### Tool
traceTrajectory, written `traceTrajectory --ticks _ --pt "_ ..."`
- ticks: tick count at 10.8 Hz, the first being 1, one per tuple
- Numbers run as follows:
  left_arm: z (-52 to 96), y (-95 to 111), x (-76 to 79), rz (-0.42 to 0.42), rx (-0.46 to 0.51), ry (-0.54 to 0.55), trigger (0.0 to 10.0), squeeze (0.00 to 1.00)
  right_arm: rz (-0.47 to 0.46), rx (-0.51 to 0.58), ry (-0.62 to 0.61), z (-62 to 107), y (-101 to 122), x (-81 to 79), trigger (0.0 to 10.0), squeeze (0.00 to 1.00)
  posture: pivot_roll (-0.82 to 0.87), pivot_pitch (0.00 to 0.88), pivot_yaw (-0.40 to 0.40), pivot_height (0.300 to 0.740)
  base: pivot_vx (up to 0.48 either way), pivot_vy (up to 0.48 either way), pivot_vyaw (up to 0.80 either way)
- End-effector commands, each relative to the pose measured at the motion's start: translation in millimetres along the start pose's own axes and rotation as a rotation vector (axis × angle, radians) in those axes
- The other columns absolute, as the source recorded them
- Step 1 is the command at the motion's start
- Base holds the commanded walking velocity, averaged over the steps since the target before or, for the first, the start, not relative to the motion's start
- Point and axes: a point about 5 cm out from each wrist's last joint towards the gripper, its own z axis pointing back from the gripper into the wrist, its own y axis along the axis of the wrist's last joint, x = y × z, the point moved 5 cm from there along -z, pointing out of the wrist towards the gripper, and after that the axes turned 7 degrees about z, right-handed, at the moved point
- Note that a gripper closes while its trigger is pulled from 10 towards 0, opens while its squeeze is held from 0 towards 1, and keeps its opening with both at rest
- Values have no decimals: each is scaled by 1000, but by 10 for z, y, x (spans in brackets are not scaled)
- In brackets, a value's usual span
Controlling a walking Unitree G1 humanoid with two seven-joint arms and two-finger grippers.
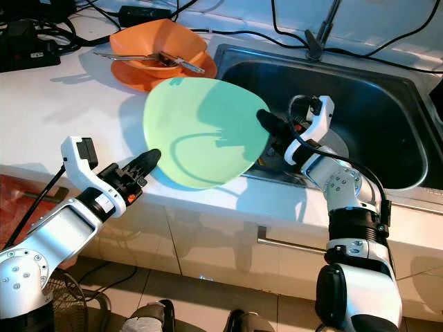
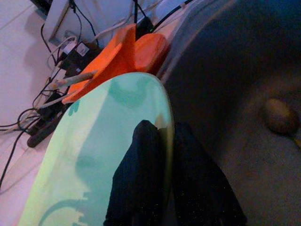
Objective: Kitchen organization
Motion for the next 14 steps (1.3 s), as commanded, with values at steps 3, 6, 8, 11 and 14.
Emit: traceTrajectory --ticks 3,6,8,11,14 --pt "3 -101 -132 13 -43 52 10000 0 -6 9 -193 180 67 391 0 0 130 167 -94 740 0 0 0" --pt "1 -103 -139 13 -45 51 10000 0 -30 67 -350 336 243 676 0 0 128 164 -93 740 0 0 0" --pt "-3 -110 -139 14 -48 50 10000 0 -60 133 -433 450 387 827 0 0 127 161 -91 740 0 0 0" --pt "-15 -115 -125 15 -51 45 10000 0 -112 231 -502 515 507 933 0 0 127 163 -90 740 0 0 0" --pt "-13 -107 -122 16 -46 47 10000 0 -121 272 -509 495 546 933 0 0 130 164 -91 740 0 0 0"
